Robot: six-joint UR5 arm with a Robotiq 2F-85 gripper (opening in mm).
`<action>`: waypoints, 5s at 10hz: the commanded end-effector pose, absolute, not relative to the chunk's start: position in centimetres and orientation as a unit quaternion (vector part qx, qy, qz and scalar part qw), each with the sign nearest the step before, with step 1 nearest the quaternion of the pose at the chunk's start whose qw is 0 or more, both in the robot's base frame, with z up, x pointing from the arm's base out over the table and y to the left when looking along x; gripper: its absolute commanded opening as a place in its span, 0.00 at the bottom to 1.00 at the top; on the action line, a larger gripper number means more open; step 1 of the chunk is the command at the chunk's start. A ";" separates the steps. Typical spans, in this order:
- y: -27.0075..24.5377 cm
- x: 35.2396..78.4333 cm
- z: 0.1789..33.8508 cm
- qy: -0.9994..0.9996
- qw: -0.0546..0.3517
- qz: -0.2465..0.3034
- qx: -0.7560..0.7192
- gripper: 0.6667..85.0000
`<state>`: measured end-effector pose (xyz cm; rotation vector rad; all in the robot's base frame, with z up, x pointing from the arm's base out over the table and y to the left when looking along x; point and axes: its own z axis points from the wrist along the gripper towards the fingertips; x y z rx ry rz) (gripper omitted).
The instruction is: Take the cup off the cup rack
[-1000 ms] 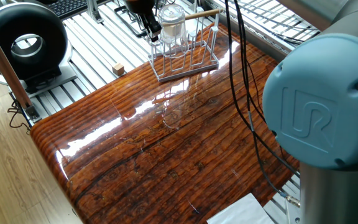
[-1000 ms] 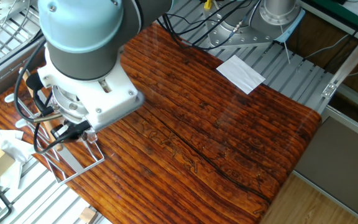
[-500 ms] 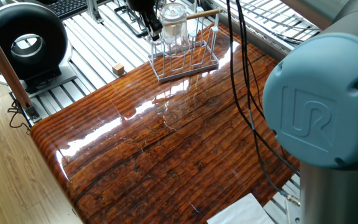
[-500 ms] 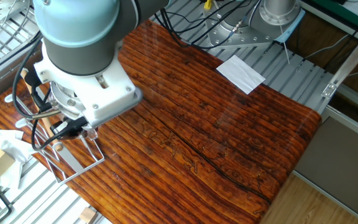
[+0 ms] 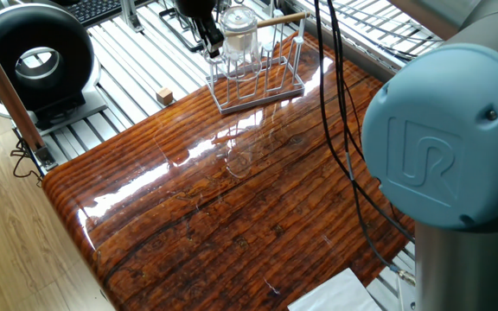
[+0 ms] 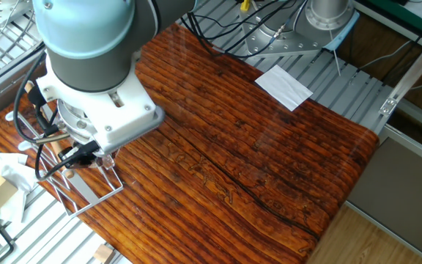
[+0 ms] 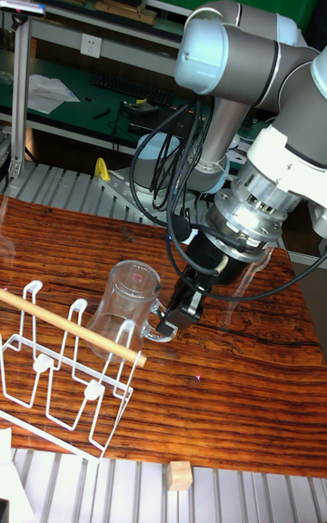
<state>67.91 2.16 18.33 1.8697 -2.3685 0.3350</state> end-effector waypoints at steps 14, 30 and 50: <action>3.9 66.8 17.8 -0.786 0.049 0.067 0.612 0.01; 2.3 61.1 26.7 -0.830 0.069 0.053 0.551 0.01; 24.6 62.6 19.9 -0.898 -0.121 -0.318 0.277 0.01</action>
